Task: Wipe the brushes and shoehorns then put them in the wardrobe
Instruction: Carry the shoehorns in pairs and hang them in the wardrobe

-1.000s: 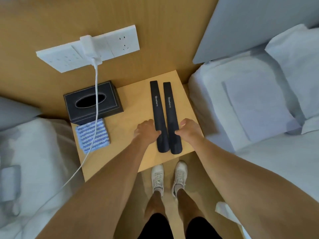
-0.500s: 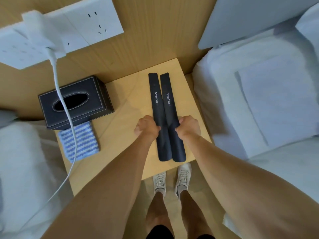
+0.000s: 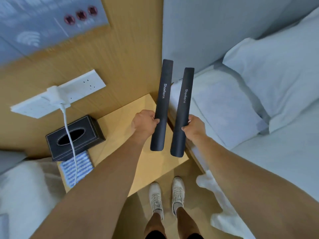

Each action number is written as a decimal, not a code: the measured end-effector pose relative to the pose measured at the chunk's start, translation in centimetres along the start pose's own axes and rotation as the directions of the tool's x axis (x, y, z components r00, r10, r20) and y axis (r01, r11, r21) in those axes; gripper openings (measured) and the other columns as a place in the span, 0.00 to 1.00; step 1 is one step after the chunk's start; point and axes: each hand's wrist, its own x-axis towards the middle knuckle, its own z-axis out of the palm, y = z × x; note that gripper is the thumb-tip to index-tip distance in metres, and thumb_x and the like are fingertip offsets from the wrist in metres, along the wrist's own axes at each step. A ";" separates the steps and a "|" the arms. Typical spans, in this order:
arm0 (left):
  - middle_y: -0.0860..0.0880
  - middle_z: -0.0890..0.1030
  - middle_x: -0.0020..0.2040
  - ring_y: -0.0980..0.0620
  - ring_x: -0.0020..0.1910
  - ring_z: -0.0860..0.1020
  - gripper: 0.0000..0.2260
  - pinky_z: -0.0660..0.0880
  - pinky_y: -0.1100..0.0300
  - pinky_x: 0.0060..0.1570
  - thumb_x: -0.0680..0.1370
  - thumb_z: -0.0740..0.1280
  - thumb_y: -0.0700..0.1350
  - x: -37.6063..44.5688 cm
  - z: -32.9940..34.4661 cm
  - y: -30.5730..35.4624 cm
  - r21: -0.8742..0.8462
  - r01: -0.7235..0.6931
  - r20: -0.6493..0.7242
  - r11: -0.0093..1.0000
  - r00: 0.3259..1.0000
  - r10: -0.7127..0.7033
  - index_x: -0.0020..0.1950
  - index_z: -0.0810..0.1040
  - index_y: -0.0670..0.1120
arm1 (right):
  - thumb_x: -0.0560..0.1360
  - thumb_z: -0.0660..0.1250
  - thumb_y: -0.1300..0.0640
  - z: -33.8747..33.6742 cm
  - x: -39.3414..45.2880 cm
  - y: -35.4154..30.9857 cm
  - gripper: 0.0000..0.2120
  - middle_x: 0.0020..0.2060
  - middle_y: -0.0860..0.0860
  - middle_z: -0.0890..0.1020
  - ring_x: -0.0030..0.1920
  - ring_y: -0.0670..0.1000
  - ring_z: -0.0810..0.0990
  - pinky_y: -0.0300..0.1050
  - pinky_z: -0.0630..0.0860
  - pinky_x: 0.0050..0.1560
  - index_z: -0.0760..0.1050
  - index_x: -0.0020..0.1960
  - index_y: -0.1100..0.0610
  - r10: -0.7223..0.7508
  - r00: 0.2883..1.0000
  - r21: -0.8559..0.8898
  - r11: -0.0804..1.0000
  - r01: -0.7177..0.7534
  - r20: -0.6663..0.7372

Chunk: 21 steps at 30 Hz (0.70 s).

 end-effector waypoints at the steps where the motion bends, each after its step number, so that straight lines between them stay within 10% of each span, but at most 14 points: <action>1: 0.50 0.79 0.39 0.50 0.38 0.77 0.11 0.70 0.62 0.35 0.77 0.69 0.53 -0.2 -1.0 1.5 -0.021 -0.033 -0.025 0.999 0.999 0.032 0.38 0.74 0.51 | 0.78 0.70 0.59 -1.7 -0.2 -0.4 0.17 0.58 0.56 0.82 0.57 0.58 0.82 0.49 0.79 0.56 0.74 0.66 0.56 -0.025 0.999 0.003 1.000 0.025 -0.033; 14: 0.46 0.81 0.42 0.45 0.43 0.80 0.04 0.80 0.49 0.48 0.77 0.71 0.43 -5.5 -13.3 24.2 -0.282 -0.545 -0.267 0.789 0.835 0.482 0.50 0.79 0.45 | 0.73 0.72 0.65 -27.3 -8.3 -3.2 0.18 0.49 0.55 0.83 0.50 0.57 0.81 0.48 0.78 0.51 0.74 0.61 0.57 -0.120 0.879 0.120 0.973 0.195 -0.462; 21: 0.54 0.77 0.39 0.49 0.42 0.78 0.08 0.78 0.53 0.43 0.75 0.71 0.43 -11.8 -18.2 34.7 -0.258 -0.784 -0.288 0.565 0.621 0.729 0.46 0.73 0.52 | 0.72 0.74 0.66 -38.1 -17.2 -2.0 0.23 0.52 0.55 0.83 0.52 0.58 0.82 0.56 0.82 0.54 0.74 0.65 0.56 -0.047 0.717 0.136 0.971 0.195 -0.696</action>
